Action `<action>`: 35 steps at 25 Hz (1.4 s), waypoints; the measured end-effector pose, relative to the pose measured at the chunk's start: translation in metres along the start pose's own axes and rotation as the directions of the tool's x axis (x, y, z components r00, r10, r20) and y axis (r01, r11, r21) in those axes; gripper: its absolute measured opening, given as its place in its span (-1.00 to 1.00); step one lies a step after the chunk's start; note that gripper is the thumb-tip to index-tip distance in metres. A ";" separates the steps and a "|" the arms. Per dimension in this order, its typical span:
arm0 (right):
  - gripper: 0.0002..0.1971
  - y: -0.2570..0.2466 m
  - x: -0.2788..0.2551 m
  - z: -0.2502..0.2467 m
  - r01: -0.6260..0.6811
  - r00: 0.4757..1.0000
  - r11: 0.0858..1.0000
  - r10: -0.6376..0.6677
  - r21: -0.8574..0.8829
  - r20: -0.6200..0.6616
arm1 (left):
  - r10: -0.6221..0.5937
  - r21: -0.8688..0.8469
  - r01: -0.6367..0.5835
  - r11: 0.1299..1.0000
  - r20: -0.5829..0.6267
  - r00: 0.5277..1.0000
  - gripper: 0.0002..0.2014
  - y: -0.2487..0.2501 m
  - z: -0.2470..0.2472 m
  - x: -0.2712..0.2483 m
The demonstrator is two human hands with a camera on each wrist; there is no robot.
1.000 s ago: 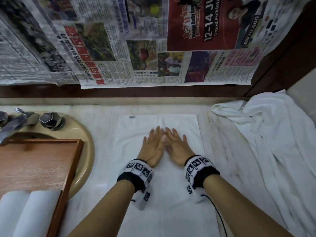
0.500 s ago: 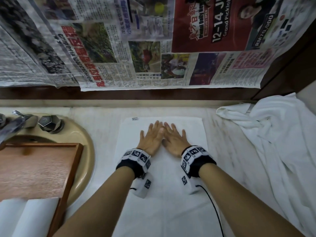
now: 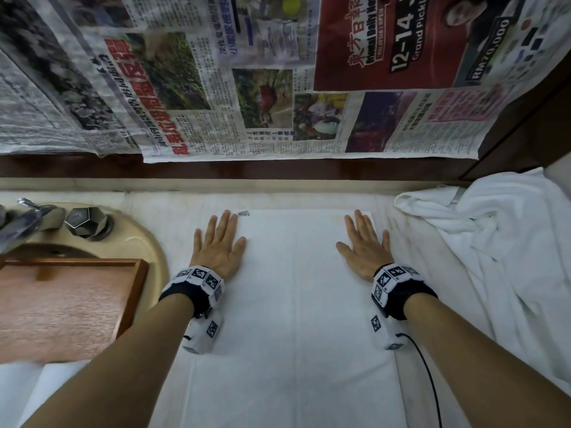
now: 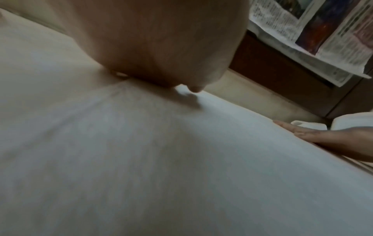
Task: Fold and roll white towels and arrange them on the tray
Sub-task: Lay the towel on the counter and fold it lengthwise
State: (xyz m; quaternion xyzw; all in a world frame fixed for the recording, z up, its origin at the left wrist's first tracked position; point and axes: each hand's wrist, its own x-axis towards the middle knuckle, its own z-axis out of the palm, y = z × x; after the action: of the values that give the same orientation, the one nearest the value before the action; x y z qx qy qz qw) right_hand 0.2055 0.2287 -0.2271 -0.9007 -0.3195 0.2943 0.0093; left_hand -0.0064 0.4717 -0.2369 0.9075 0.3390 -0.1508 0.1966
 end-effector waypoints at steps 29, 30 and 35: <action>-0.34 -0.046 -0.239 0.148 0.171 0.985 0.984 -0.172 -0.041 -0.012 | 0.188 -0.059 -0.186 0.981 0.039 0.981 -0.39 0.042 0.106 -0.242; -0.36 -0.057 -0.247 0.158 0.289 0.957 0.956 -0.288 -0.052 0.034 | 0.295 -0.044 -0.293 0.955 0.081 0.952 -0.38 0.053 0.116 -0.251; -0.27 -0.020 -0.261 0.171 0.172 0.985 0.982 -0.173 -0.078 -0.008 | 0.180 0.000 -0.180 0.984 -0.012 0.984 -0.36 0.009 0.125 -0.265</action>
State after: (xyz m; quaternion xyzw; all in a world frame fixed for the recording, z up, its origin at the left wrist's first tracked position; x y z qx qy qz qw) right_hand -0.0597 0.0638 -0.2273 -0.8713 -0.4075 0.2735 0.0026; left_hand -0.2100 0.2604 -0.2364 0.9353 0.2567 -0.1268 0.2079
